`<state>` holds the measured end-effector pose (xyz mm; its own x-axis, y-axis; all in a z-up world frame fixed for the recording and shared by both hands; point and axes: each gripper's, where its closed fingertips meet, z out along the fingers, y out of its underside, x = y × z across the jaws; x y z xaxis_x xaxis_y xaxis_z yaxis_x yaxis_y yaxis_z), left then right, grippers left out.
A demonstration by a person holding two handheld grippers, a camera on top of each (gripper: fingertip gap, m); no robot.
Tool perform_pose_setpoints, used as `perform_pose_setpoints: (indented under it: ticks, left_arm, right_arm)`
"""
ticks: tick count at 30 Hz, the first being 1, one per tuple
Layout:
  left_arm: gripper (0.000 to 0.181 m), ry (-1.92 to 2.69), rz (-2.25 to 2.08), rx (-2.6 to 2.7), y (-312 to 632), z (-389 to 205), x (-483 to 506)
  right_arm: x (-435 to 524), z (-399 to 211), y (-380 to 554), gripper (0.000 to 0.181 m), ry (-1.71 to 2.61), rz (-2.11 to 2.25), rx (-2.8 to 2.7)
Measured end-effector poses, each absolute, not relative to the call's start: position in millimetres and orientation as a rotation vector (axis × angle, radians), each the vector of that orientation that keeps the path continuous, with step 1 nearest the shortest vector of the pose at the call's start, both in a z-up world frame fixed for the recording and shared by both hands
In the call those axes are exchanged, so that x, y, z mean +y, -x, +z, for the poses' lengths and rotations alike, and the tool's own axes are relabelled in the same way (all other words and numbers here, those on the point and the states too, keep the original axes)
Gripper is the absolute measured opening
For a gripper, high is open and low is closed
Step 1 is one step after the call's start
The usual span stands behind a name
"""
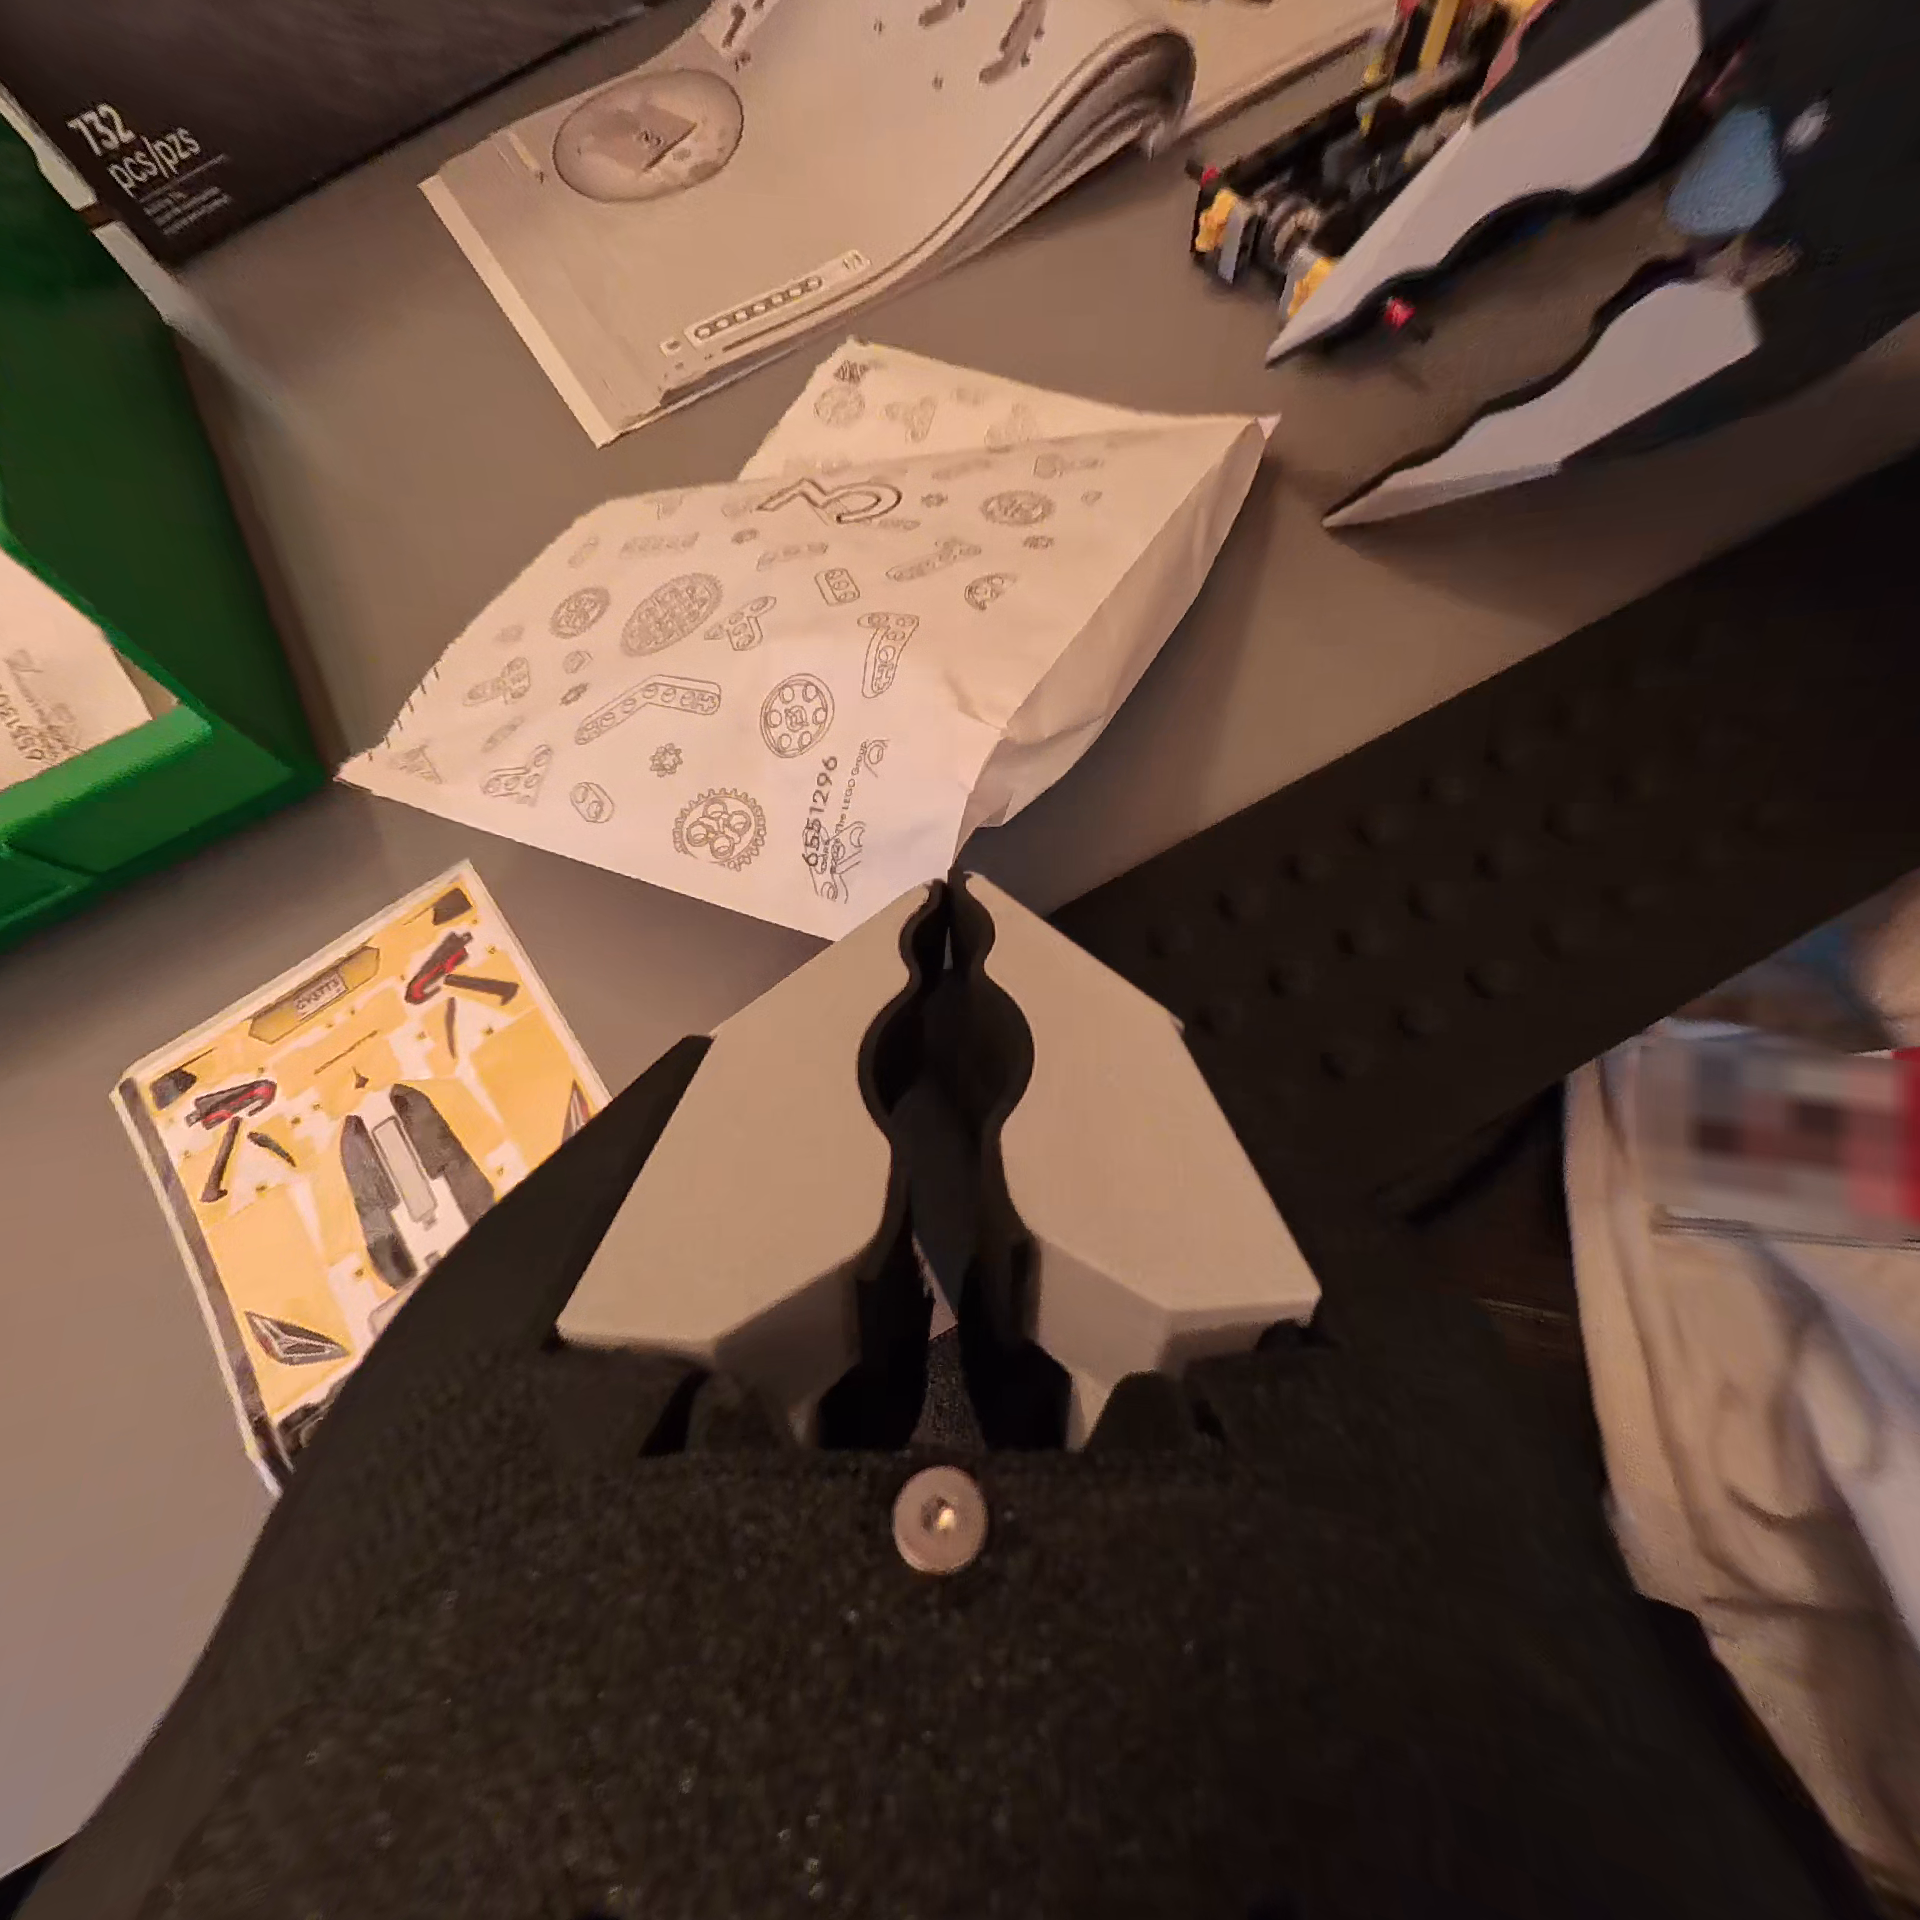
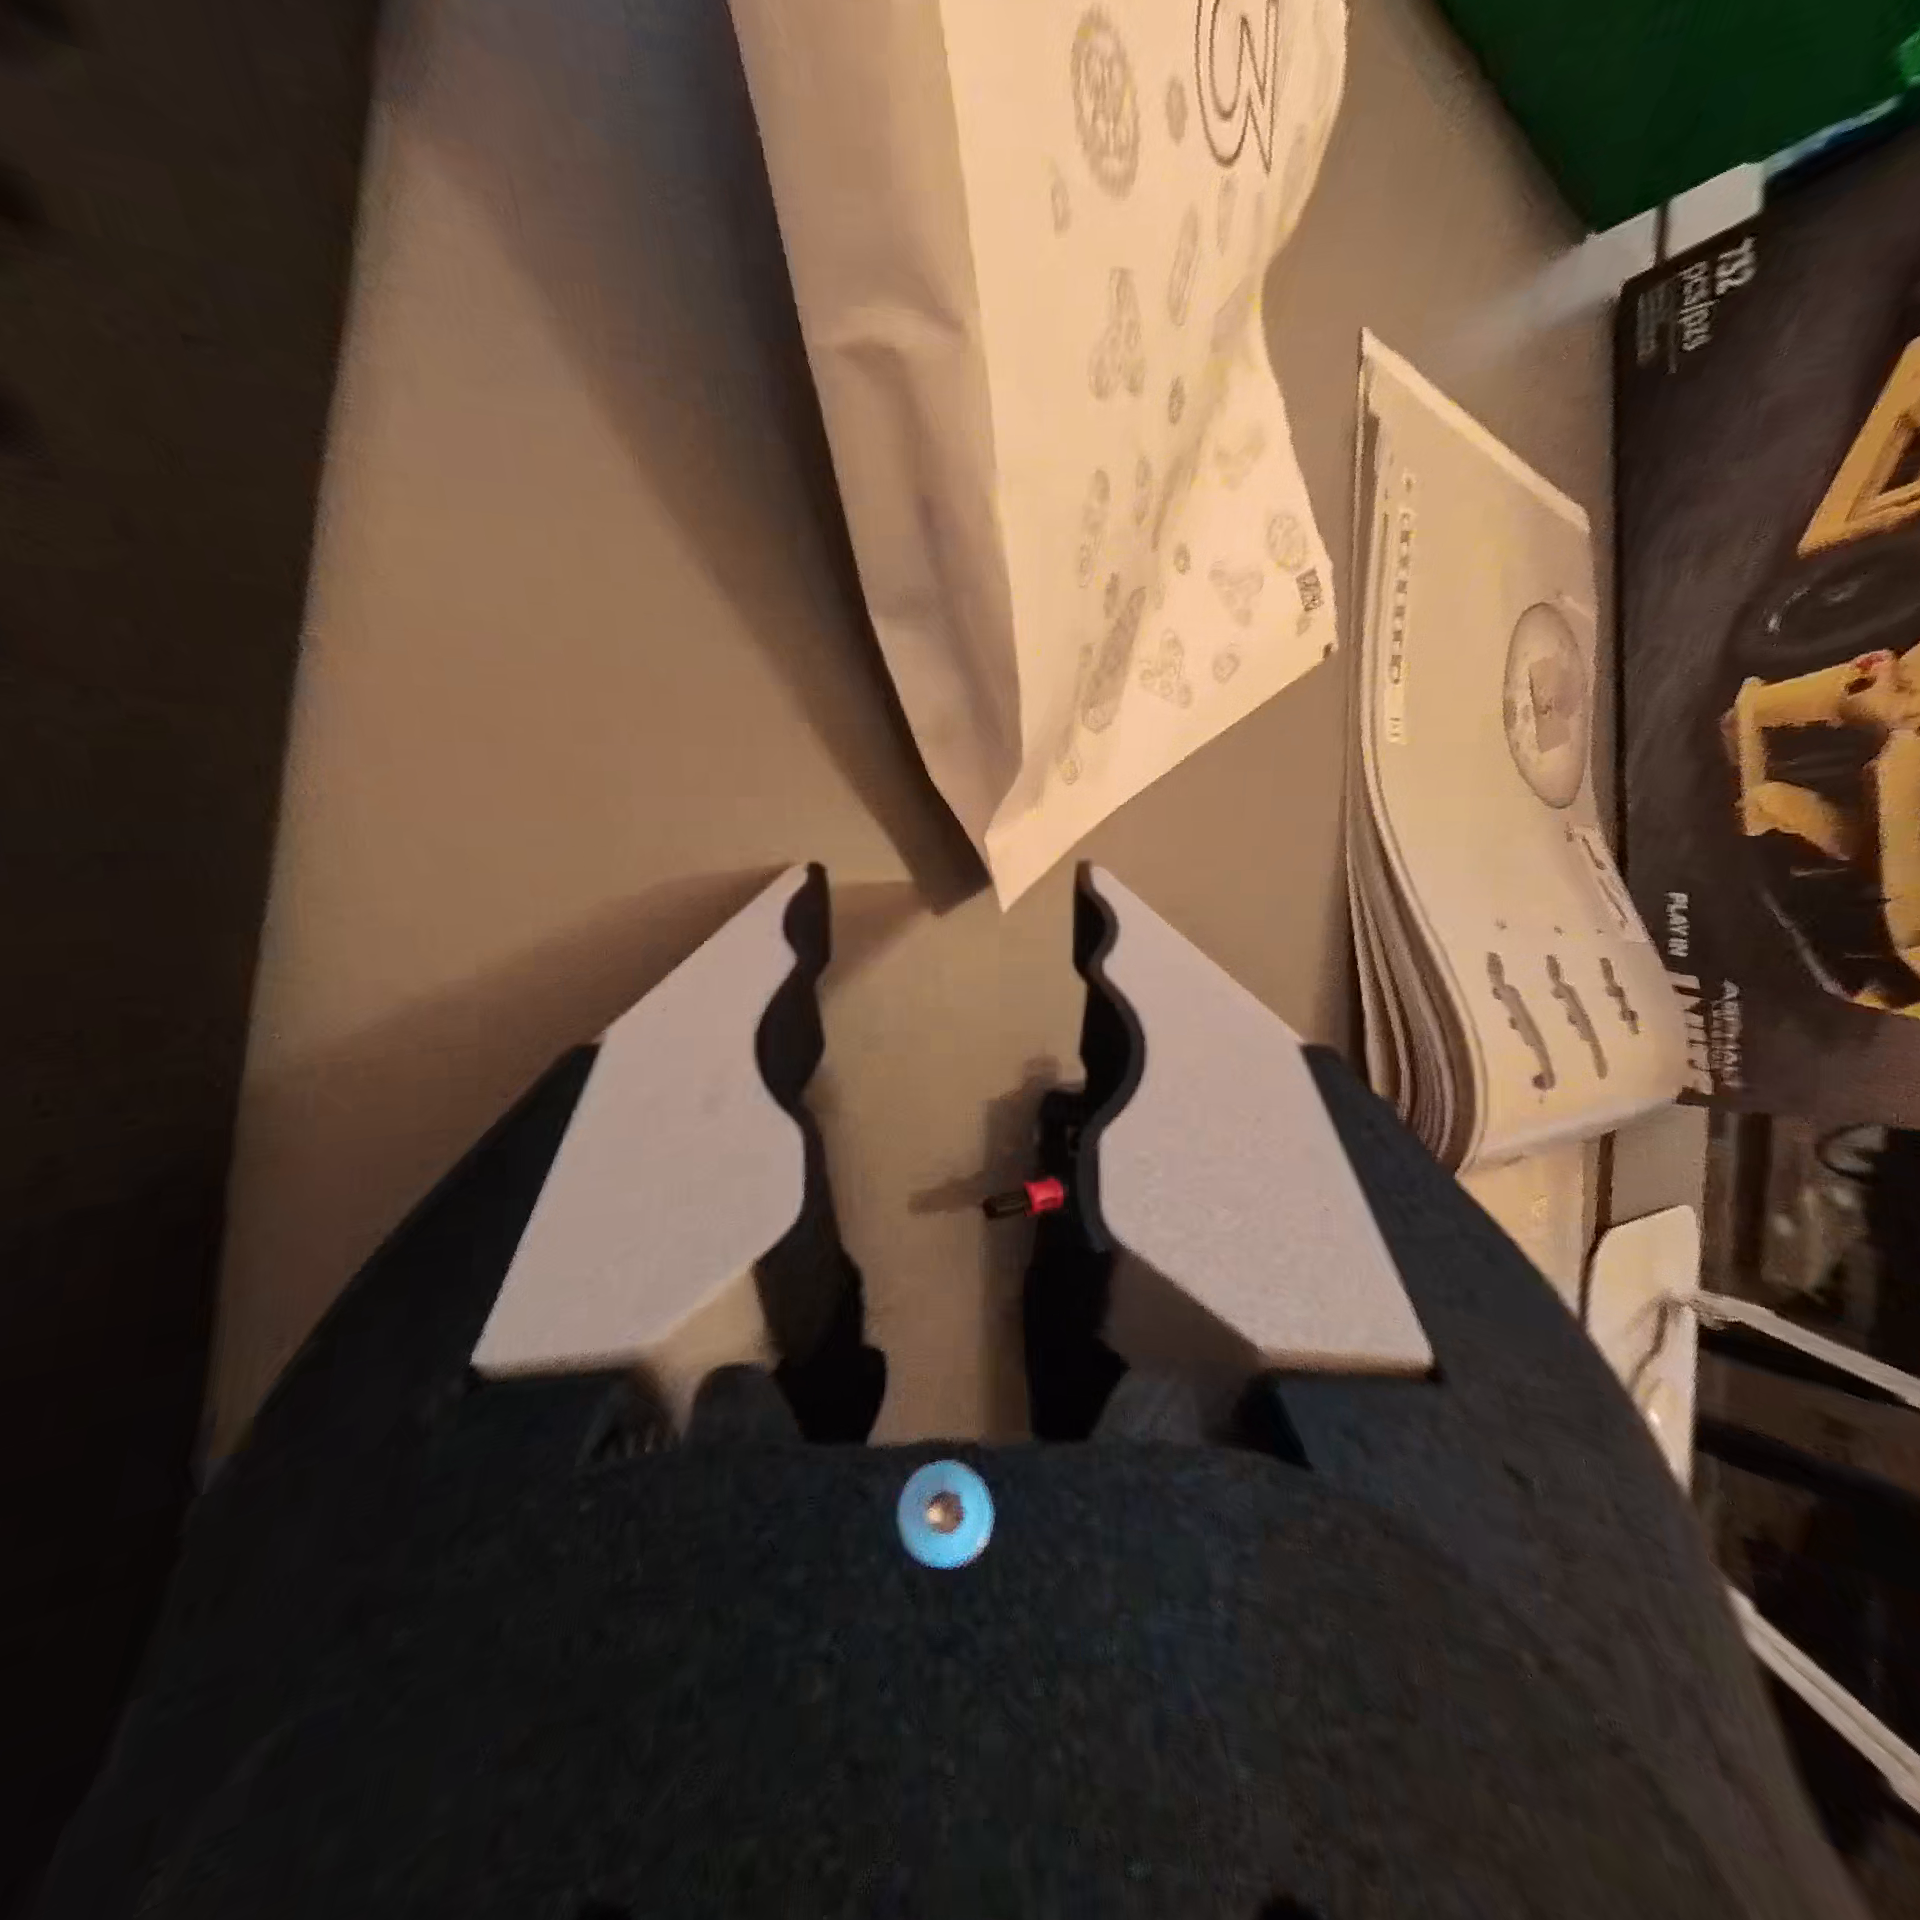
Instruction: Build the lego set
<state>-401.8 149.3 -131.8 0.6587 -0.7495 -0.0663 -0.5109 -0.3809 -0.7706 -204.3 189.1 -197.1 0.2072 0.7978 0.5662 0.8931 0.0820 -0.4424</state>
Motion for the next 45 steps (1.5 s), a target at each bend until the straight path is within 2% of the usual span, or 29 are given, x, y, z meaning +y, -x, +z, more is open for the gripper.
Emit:
perform_pose_setpoints:
  ticks: [4,6,9,13,16,19,20,29,35,37,40,45]
  left_arm:
    - [0.0,2.062,-0.43,0.977,398.3,-115.0,146.3]
    - [0.0,2.063,-0.439,0.992,396.0,-111.5,144.0]
    - [0.0,2.069,-0.389,1.036,396.6,-114.6,141.5]
    - [0.0,2.068,-0.226,1.116,405.7,-126.3,140.3]
    - [0.002,1.862,0.063,1.239,411.1,-122.0,142.8]
    - [0.037,1.783,0.35,1.335,423.4,-130.8,141.2]
    - [0.041,1.795,0.368,1.346,424.6,-135.2,140.0]
    - [0.042,1.823,0.422,1.452,427.4,-161.3,132.0]
    - [0.037,1.799,0.474,1.38,430.2,-161.8,135.2]
    - [0.013,1.778,0.484,1.375,428.2,-163.4,138.8]
    - [0.0,1.725,0.538,1.385,426.1,-160.9,144.2]
    - [0.0,1.733,0.422,1.453,419.1,-133.0,158.1]
  right_arm:
    - [200.4,-199.2,209.3,0.03,1.652,-0.242,-1.628]
    - [201.9,-199.3,218.5,0.01,1.605,-0.257,-1.636]
    - [211.1,-202.3,216.2,0.002,1.539,-0.378,-1.65]
    - [207.6,-188.0,216.6,0.0,1.509,-0.357,-1.639]
    - [200.2,-179.8,216.3,0.0,1.63,-0.241,-1.646]
    - [199.4,-168.8,216.3,0.0,1.62,-0.264,-1.66]
    - [198.5,-167.2,217.3,0.0,1.605,-0.273,-1.67]
    - [189.5,-154.3,225.3,0.0,1.695,-0.153,-1.637]
    - [188.3,-142.7,228.3,0.0,1.695,-0.133,-1.648]
    - [186.5,-140.8,230.0,0.0,1.711,-0.094,-1.646]
    - [188.3,-136.2,228.3,0.0,1.72,-0.08,-1.641]
    - [204.2,-118.0,220.5,0.0,1.715,-0.09,-1.716]
